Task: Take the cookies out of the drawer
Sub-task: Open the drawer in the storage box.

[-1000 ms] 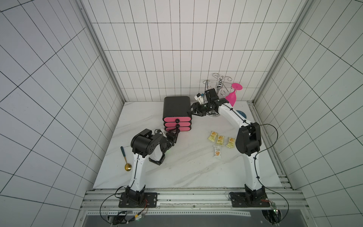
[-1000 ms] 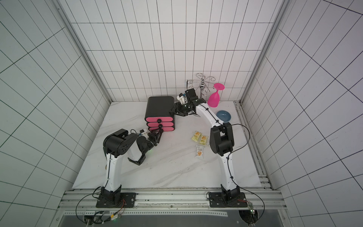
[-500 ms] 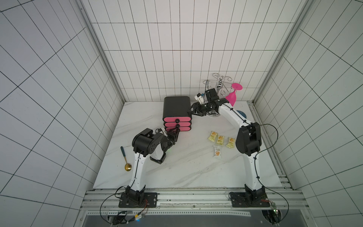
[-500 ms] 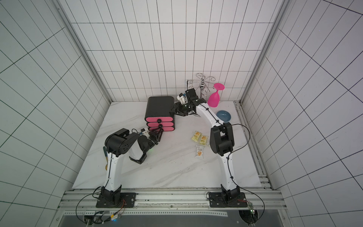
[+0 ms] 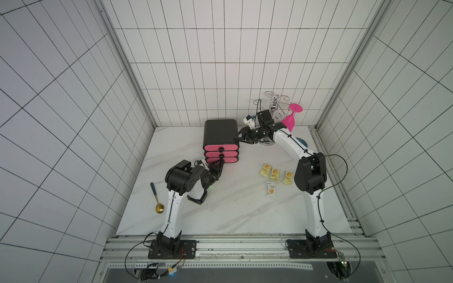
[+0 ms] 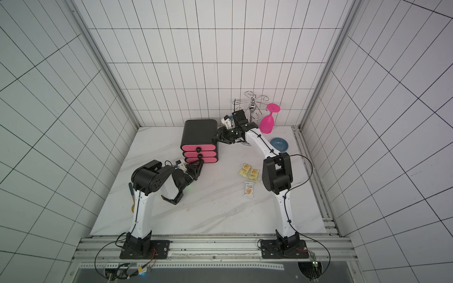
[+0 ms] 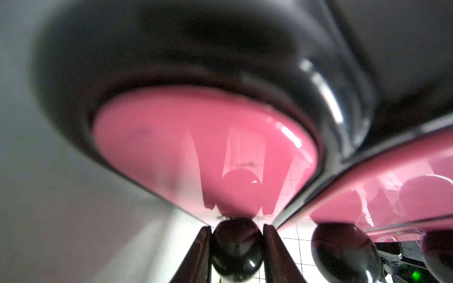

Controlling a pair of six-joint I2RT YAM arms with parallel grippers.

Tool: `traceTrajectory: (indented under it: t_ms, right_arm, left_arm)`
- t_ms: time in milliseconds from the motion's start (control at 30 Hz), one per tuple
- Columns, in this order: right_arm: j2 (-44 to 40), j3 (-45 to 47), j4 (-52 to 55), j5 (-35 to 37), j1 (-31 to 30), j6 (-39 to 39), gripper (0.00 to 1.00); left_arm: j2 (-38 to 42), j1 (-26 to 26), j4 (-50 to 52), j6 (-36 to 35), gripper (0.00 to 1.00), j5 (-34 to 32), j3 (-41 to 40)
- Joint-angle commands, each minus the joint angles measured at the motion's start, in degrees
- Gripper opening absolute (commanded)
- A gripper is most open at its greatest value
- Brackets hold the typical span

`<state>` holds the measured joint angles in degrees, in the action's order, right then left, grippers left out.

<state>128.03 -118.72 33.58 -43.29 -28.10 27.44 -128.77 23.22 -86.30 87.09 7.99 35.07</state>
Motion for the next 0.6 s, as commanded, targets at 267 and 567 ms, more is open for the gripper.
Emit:
traceTrajectory:
  t_ms: [267,567]
  right_arm:
    - [2.75,2.21,5.53,1.61,-1.26,-0.94,0.5]
    - [2.27,2.91,5.48,1.98,-1.26,-0.42,0.49]
  left_arm:
    - [-0.91,3.42,5.28,-0.96,0.22,2.72,-6.22]
    - [2.23,6.24,5.27,-0.25,0.21,2.31,-12.75]
